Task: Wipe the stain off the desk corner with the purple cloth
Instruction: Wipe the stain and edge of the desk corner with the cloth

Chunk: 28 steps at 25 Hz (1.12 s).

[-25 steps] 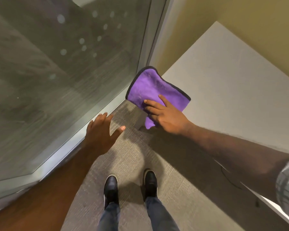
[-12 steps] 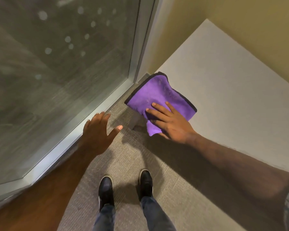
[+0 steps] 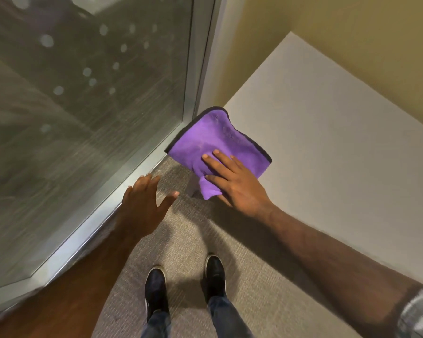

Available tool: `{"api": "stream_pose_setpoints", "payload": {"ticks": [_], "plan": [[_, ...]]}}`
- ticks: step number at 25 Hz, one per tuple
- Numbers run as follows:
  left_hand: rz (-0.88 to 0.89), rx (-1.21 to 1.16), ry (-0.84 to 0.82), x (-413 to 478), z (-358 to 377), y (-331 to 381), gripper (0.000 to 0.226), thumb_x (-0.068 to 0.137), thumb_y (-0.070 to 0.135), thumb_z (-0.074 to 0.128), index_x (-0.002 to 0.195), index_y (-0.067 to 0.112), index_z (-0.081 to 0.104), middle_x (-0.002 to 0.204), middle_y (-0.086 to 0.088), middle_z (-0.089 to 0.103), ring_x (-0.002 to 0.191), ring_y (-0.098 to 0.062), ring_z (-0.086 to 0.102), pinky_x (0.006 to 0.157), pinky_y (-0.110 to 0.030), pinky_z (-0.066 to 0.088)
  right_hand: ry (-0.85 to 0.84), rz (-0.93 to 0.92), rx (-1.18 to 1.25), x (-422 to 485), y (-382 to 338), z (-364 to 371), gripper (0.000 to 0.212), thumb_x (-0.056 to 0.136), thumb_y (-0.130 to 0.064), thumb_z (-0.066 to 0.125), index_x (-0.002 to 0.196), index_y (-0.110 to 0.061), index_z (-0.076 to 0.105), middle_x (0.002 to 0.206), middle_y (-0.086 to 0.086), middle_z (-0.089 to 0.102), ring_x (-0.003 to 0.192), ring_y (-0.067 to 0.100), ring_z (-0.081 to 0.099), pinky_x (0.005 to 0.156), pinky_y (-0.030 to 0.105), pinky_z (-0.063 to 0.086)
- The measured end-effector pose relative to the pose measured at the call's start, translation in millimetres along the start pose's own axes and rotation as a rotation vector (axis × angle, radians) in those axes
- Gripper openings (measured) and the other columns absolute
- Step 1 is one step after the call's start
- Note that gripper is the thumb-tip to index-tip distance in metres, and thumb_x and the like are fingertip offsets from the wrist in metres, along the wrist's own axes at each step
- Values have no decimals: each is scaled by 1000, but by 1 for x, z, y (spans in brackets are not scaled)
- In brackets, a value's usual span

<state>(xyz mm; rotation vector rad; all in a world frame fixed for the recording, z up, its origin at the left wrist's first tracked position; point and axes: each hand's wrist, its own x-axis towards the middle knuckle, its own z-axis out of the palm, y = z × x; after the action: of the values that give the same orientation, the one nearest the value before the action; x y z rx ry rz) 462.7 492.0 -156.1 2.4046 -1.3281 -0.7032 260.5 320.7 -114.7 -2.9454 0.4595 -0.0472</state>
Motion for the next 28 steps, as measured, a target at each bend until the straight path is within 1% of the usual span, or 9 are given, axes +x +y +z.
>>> {"api": "stream_pose_setpoints", "payload": {"ticks": [3, 5, 8, 11, 13, 15, 17, 21, 28], "plan": [[35, 5, -17, 3, -3, 5, 82, 88, 69, 32, 140, 8, 47, 146, -22, 49, 141, -35, 39, 112, -53, 33, -15, 54, -39, -28, 1, -9, 42, 92, -33, 65, 130, -16, 64, 159, 10, 34, 148, 35, 27, 114, 59, 30], [41, 6, -30, 4, -5, 5, 83, 87, 71, 30, 139, 8, 47, 144, -20, 51, 139, -34, 41, 110, -54, 35, -53, 102, -51, -39, 0, -15, 46, 90, -33, 62, 135, -22, 60, 162, 7, 28, 151, 31, 20, 115, 65, 19], [26, -11, -17, 1, -7, 7, 88, 85, 72, 29, 141, 6, 46, 149, -21, 46, 143, -34, 37, 114, -53, 31, -97, 179, 168, -39, -2, -24, 54, 82, -42, 54, 134, -29, 59, 164, 0, 25, 154, 19, 11, 115, 71, -1], [25, -11, -9, -2, -9, 11, 93, 82, 75, 24, 140, 5, 47, 149, -21, 46, 143, -34, 37, 114, -52, 31, 52, 391, 317, -20, -5, -24, 61, 85, -63, 45, 134, -26, 53, 156, 0, 35, 149, 17, 24, 114, 73, 7], [22, -13, -3, -2, -9, 13, 93, 82, 75, 24, 139, 5, 49, 147, -22, 48, 141, -35, 40, 113, -52, 33, 63, 568, 260, 1, -7, -18, 80, 83, -76, 45, 145, -26, 39, 160, 3, 26, 150, 21, 20, 114, 73, 5], [35, -7, 5, 0, -8, 15, 91, 82, 74, 25, 136, 4, 51, 144, -22, 51, 138, -35, 43, 109, -52, 36, -16, 651, 119, 20, -9, -8, 96, 77, -83, 46, 154, -29, 22, 167, 6, 6, 153, 26, 3, 112, 74, -1], [48, 3, 6, 1, -7, 16, 89, 83, 73, 26, 136, 5, 51, 141, -21, 53, 136, -34, 45, 107, -51, 38, -50, 698, 46, 37, -9, -2, 100, 77, -85, 43, 156, -33, 12, 167, 10, -5, 153, 32, -6, 109, 77, 0], [67, 3, 16, 4, -2, 17, 90, 84, 74, 26, 134, 4, 52, 140, -22, 54, 134, -35, 47, 105, -51, 40, -82, 612, -74, 45, -14, 2, 79, 90, -73, 34, 157, -36, 12, 167, 9, 0, 151, 42, -4, 110, 79, 4], [112, 5, 32, 4, -2, 25, 92, 84, 76, 24, 133, 4, 53, 136, -22, 58, 130, -35, 52, 103, -50, 42, 63, 371, 80, 3, -11, -5, 40, 101, -35, 50, 140, -29, 54, 152, 0, 47, 145, 27, 35, 115, 63, 24]]}}
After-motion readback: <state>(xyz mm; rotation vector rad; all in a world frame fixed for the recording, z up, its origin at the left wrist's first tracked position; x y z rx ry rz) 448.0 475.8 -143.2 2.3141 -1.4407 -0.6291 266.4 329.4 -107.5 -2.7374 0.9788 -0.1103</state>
